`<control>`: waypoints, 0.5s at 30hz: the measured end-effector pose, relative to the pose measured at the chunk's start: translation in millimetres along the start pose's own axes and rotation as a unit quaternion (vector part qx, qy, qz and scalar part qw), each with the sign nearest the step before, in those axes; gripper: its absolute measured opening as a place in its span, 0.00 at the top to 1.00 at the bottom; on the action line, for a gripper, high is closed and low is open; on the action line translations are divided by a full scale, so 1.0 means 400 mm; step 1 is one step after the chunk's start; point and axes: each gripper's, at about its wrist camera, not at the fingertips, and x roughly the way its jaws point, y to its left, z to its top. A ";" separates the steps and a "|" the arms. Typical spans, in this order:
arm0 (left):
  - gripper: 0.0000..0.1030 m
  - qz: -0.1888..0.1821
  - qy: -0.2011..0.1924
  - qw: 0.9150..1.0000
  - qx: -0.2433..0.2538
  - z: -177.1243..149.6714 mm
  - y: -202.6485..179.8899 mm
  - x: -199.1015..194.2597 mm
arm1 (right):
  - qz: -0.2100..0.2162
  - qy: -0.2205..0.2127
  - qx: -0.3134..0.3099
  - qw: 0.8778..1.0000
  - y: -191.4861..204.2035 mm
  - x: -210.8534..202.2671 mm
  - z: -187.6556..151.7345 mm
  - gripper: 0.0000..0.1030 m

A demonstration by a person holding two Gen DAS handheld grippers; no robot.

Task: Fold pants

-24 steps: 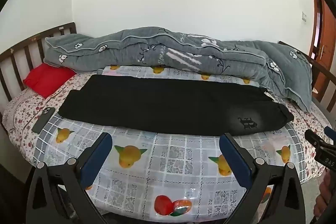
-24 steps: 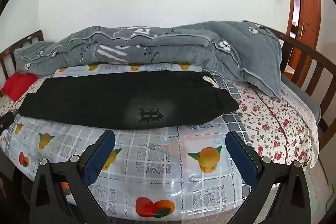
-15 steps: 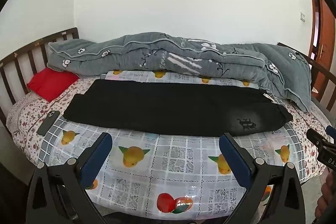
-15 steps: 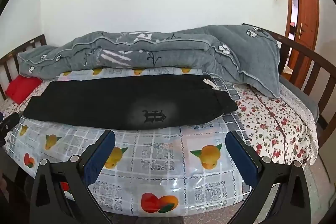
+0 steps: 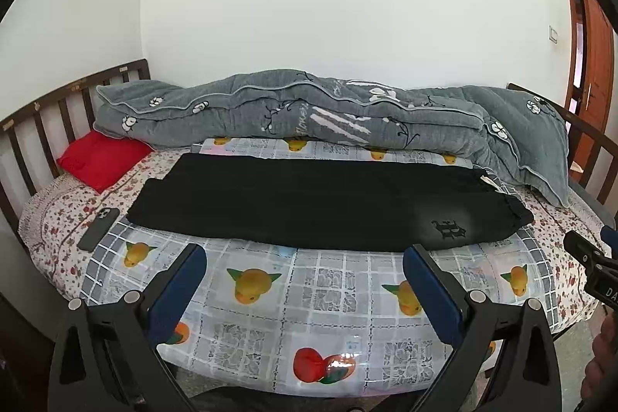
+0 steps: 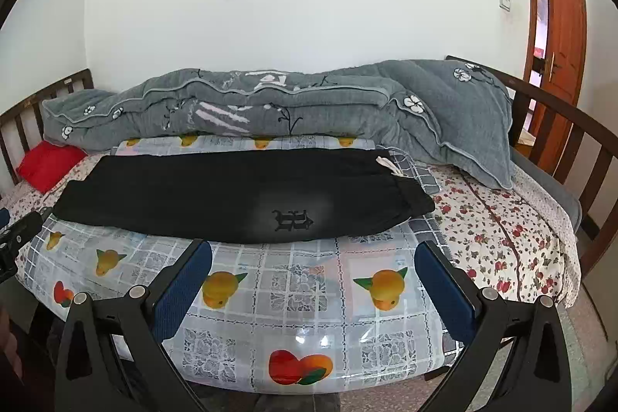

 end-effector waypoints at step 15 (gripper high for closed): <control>0.01 -0.001 0.007 1.000 0.008 -0.019 -0.017 0.003 | 0.002 -0.006 0.004 1.000 -0.008 -0.024 -0.007 0.00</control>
